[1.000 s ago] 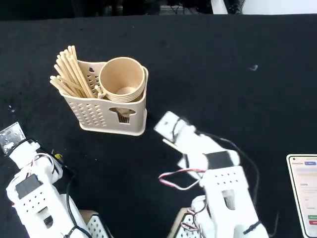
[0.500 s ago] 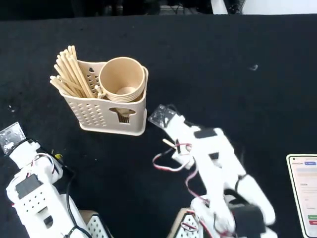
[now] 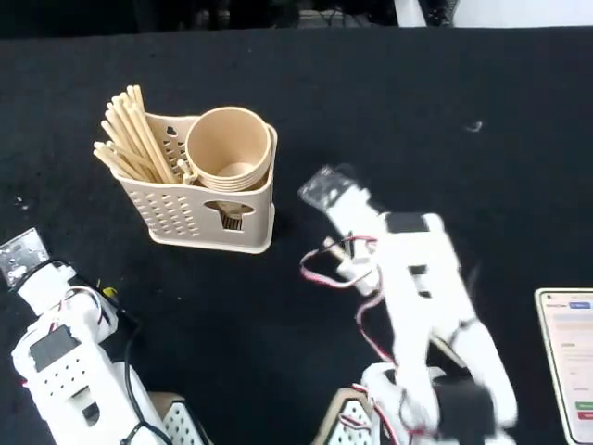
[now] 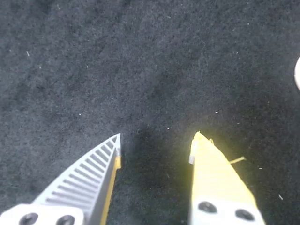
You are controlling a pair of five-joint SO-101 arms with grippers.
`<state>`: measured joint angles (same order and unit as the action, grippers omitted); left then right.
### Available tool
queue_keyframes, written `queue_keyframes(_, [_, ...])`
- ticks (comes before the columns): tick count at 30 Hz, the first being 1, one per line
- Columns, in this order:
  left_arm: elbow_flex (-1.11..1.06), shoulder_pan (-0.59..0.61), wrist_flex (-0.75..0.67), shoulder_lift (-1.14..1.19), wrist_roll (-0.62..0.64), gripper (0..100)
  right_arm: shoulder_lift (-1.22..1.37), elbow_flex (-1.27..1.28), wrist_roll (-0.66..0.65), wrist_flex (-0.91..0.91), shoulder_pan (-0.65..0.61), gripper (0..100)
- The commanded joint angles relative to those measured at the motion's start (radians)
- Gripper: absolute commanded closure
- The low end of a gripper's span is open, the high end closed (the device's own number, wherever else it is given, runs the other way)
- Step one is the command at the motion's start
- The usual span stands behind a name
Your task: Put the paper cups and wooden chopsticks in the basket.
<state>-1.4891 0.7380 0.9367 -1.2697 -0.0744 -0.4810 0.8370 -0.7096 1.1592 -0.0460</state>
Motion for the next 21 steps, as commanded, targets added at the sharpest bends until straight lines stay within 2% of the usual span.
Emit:
queue_keyframes(1, [0.012, -0.008, -0.020, -0.015, -0.005, 76, -0.242, -0.143, 0.063, 0.190, 0.026, 98.8])
queue_keyframes(5, [0.012, -0.008, -0.020, -0.015, -0.005, 76, -0.461, -0.272, 0.144, 0.210, 0.026, 98.8])
queue_keyframes(9, [0.012, -0.008, -0.020, -0.015, -0.005, 76, -0.601, -0.390, 0.281, 0.087, -0.015, 98.8])
queue_keyframes(15, [0.010, -0.008, -0.020, -0.015, -0.005, 76, -0.693, -0.433, 0.583, -0.209, -0.288, 98.8])
queue_keyframes(21, [0.010, -0.007, -0.020, -0.015, -0.005, 76, -0.680, -0.426, 0.704, -0.600, -0.552, 98.7])
